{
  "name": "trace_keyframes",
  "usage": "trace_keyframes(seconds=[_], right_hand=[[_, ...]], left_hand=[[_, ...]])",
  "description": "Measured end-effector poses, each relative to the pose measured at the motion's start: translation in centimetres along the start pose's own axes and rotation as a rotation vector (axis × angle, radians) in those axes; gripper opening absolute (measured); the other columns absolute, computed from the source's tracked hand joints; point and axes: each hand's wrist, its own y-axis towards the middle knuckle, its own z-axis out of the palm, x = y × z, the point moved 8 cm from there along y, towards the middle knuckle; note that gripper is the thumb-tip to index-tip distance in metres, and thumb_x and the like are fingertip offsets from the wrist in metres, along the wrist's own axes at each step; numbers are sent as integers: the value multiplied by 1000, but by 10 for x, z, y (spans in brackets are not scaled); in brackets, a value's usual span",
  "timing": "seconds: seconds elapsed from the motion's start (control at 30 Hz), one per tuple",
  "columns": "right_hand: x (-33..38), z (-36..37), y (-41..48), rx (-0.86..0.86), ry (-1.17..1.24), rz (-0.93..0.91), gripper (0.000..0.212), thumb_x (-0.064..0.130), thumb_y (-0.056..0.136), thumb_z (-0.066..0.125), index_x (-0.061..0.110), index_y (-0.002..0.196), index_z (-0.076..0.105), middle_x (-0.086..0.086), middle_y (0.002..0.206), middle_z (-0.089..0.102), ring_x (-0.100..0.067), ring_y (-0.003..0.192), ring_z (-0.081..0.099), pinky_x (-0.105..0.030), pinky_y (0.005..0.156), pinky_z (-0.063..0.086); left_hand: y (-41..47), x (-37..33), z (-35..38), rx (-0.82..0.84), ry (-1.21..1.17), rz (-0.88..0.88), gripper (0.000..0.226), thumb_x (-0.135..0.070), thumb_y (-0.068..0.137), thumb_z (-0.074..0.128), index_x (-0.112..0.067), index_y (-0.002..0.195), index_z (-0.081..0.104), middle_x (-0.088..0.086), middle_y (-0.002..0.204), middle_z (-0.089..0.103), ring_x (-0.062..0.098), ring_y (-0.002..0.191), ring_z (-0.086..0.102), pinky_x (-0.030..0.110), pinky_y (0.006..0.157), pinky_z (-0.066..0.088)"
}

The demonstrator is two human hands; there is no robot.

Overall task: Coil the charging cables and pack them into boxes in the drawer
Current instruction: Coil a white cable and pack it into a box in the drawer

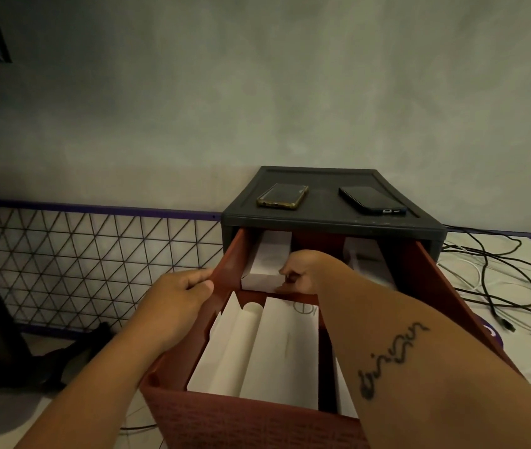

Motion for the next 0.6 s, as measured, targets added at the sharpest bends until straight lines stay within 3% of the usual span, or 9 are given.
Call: trace_keyframes(seconds=[0.1,0.23,0.33,0.37,0.5,0.6], right_hand=[[6,-5,-10,44,-118,-26,45,-1,90,51,4,134,41,-18,131,46,-34,118,48,-44,98,47],[24,-28,-39,-14,-643,-106,46,12,91,56,8,134,42,-13,132,48,-28,121,46,-38,104,38],[29,-44,-64,0,-1010,-151,31,25,93,54,13,121,49,-4,101,56,-20,95,52,-33,92,40],[29,-48,-74,13,-1103,-164,33,27,94,52,10,122,50,-2,99,56,-20,96,52,-33,90,39],[31,-68,-132,-26,-1295,-354,38,31,97,45,13,130,51,-5,133,51,-23,122,46,-36,104,32],[22,-95,-185,-137,-1156,-540,44,31,96,48,20,138,44,1,143,42,-16,128,40,-25,103,30]], left_hand=[[4,2,1,1,11,33,29,-14,95,49,-25,118,62,-20,79,61,-2,75,60,14,63,40],[1,-5,1,-23,127,77,32,-17,96,48,-22,126,57,-9,92,64,3,78,57,16,65,39],[-6,-24,-9,-165,401,254,41,-21,94,51,-21,134,48,-2,106,52,3,77,46,15,65,32],[-11,-34,-10,-192,471,336,42,-21,93,52,-21,135,47,-2,107,50,5,79,45,17,68,32],[-39,-64,10,-32,565,507,40,-33,91,54,-29,130,51,-14,101,49,1,83,48,15,68,36],[-75,-77,34,187,478,541,40,-59,81,51,-40,115,58,-22,92,54,-1,85,55,13,70,42]])
